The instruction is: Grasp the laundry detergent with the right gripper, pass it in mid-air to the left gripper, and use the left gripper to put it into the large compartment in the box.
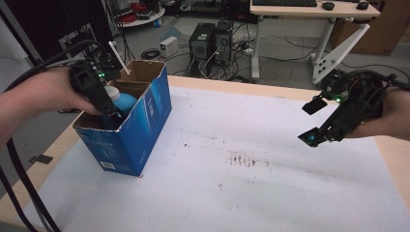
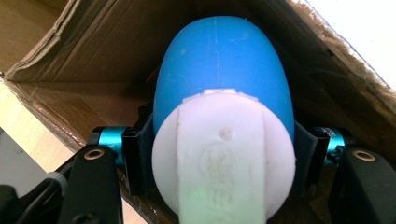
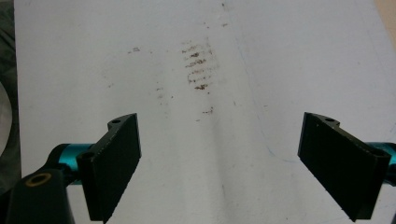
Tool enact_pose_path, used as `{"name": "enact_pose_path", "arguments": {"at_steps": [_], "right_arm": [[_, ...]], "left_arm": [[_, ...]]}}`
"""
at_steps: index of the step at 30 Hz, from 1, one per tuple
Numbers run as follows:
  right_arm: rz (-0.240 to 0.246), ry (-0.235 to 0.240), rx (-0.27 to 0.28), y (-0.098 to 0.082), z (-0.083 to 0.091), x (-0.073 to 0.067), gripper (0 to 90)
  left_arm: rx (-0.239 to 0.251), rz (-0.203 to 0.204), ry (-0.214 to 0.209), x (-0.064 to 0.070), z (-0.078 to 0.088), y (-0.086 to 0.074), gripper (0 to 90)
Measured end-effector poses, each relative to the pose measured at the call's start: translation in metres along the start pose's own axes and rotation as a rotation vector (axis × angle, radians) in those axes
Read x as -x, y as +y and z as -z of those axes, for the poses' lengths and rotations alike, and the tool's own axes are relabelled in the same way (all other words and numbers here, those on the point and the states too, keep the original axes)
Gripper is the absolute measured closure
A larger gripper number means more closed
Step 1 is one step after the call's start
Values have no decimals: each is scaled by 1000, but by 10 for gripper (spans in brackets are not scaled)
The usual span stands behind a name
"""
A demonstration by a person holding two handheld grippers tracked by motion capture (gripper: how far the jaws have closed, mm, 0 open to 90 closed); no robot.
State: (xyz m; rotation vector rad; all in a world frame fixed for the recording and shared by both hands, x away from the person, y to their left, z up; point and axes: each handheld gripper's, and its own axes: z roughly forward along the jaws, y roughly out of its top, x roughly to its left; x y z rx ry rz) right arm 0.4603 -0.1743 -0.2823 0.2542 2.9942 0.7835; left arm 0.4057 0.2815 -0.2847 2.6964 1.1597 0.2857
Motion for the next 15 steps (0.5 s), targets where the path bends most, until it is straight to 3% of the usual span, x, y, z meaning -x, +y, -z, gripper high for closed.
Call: {"name": "enact_pose_path", "arguments": {"at_steps": [11,15], "right_arm": [[3,0,2,0,1,0,125],[-2,3,6,-1,2,0,125]], "left_arm": [[-13,-4,-1,-1,2,2,373],[-6,2,10,1,5,2,322]]}}
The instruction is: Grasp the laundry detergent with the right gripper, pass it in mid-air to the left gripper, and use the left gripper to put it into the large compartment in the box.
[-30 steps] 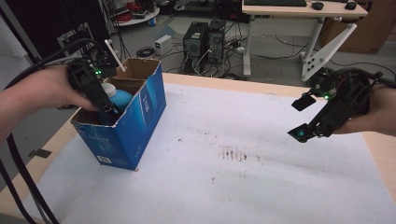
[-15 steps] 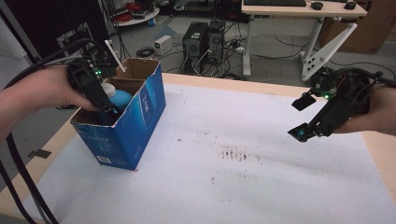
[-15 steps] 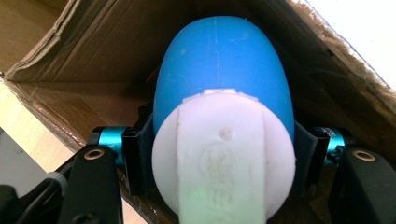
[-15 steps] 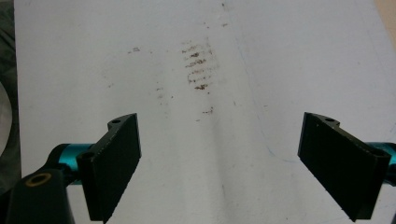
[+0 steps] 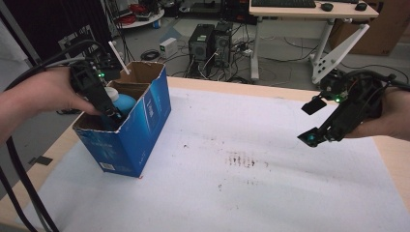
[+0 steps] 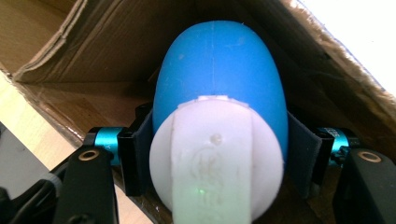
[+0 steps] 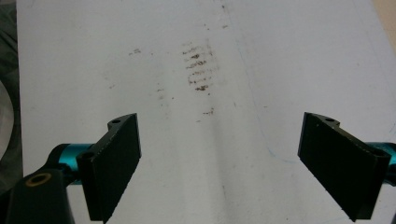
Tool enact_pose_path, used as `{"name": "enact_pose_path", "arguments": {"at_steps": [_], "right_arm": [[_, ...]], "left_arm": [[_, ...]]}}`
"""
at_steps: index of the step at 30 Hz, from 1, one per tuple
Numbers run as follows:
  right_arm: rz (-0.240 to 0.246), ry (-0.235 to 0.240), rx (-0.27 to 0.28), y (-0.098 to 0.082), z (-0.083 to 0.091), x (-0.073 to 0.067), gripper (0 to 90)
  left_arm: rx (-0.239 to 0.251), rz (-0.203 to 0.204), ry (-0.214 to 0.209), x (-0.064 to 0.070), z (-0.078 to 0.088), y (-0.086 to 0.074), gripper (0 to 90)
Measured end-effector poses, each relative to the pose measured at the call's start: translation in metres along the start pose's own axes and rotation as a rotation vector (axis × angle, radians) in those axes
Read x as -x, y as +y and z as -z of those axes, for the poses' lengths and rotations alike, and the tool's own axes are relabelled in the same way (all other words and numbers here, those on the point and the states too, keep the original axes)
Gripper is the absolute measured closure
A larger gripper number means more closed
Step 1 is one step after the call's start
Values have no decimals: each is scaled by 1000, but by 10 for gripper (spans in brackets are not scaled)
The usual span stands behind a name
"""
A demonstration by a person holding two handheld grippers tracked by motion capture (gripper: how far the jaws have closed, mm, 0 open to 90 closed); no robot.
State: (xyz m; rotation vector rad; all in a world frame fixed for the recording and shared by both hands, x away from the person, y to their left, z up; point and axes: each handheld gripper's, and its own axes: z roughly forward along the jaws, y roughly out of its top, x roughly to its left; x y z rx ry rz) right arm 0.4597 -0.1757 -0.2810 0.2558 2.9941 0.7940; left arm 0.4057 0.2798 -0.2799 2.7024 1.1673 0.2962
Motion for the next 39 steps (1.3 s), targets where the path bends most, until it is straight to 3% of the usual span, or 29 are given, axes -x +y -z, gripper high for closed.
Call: {"name": "enact_pose_path", "arguments": {"at_steps": [5,11,15,19,28,31,39], "right_arm": [[-1,-1,0,-1,1,-1,125],[-13,-5,3,-4,3,-1,125],[-30,-13,6,-6,4,-3,125],[-45,-23,11,-7,6,-6,125],[-81,-67,20,-12,19,-16,125],[-88,-74,23,-13,22,-18,125],[-83,-83,33,-17,25,-26,125]], "left_arm": [[-19,-8,18,1,11,2,249],[7,-5,51,4,39,9,193],[56,-52,66,13,56,23,181],[100,-117,39,30,60,43,179],[137,-289,-32,75,47,92,179],[139,-324,-44,85,37,105,179],[167,-364,-72,110,6,124,179]]}}
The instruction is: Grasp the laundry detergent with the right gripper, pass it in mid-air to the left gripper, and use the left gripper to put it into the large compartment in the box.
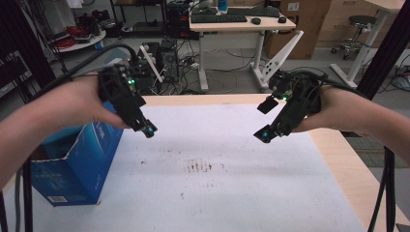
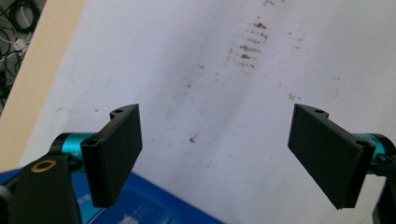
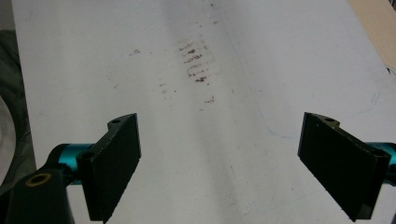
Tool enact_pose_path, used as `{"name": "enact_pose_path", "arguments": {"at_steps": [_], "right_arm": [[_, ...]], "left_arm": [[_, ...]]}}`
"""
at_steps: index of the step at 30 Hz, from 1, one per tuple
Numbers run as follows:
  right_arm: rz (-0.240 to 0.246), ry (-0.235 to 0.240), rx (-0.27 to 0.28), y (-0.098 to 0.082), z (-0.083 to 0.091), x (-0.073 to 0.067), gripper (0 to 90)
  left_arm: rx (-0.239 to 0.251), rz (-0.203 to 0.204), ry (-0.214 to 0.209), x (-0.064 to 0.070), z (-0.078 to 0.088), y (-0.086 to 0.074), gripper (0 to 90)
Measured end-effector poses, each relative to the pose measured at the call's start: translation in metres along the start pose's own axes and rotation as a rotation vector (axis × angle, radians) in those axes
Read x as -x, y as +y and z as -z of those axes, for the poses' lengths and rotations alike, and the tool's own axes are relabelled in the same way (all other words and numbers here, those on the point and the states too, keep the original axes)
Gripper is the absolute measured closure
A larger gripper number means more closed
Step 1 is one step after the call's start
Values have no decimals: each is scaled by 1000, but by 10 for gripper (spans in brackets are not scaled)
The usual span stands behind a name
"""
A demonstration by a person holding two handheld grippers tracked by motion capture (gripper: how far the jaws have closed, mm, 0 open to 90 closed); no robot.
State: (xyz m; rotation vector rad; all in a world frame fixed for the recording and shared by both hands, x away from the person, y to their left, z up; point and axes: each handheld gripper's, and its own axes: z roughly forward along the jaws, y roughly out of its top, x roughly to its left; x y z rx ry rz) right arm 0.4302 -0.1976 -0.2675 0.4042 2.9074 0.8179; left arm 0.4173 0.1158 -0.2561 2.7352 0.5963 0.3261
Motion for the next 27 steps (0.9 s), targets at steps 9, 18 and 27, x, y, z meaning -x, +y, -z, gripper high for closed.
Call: {"name": "enact_pose_path", "arguments": {"at_steps": [9,18,27], "right_arm": [[17,14,-8,1,-3,-2,125],[22,21,-3,2,-6,-1,125],[19,22,-12,2,-8,1,125]], "left_arm": [[-3,-5,-6,5,-20,4,179],[-6,-1,7,4,-24,2,179],[1,5,-10,3,-28,1,179]]}}
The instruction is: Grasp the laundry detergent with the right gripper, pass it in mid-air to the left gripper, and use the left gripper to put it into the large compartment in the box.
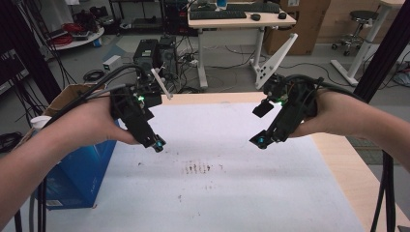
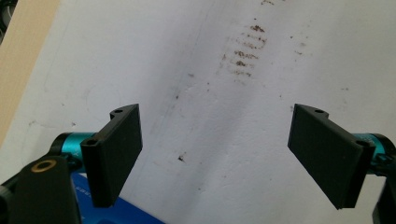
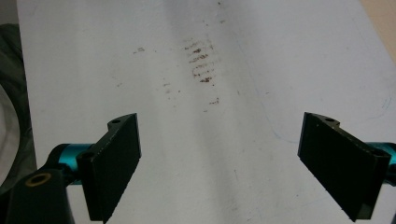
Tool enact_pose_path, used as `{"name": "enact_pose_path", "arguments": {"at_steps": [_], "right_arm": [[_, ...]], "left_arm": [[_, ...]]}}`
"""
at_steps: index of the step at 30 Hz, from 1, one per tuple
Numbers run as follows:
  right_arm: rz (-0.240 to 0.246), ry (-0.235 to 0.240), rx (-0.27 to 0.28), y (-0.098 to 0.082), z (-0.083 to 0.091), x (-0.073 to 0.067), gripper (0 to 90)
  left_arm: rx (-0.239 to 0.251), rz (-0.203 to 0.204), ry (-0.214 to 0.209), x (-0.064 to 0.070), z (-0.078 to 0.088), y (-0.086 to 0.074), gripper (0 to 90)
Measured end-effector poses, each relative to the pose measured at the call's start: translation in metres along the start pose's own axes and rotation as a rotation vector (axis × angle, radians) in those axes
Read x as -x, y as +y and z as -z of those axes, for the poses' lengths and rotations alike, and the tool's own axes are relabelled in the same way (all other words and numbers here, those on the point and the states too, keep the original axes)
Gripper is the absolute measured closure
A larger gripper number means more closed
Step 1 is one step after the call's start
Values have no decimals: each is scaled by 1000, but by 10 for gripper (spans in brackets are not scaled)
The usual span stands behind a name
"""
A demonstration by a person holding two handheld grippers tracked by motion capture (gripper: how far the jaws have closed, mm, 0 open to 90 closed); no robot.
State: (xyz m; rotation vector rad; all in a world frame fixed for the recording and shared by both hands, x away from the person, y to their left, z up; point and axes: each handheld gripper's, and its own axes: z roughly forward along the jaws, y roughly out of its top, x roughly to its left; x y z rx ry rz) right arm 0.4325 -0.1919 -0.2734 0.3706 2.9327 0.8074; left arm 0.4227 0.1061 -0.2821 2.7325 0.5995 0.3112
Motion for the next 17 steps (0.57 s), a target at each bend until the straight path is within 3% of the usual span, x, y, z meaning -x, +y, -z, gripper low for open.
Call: {"name": "enact_pose_path", "arguments": {"at_steps": [17], "right_arm": [[-17,-8,3,-1,-1,1,125]], "left_arm": [[2,16,10,-2,-1,-5,179]]}}
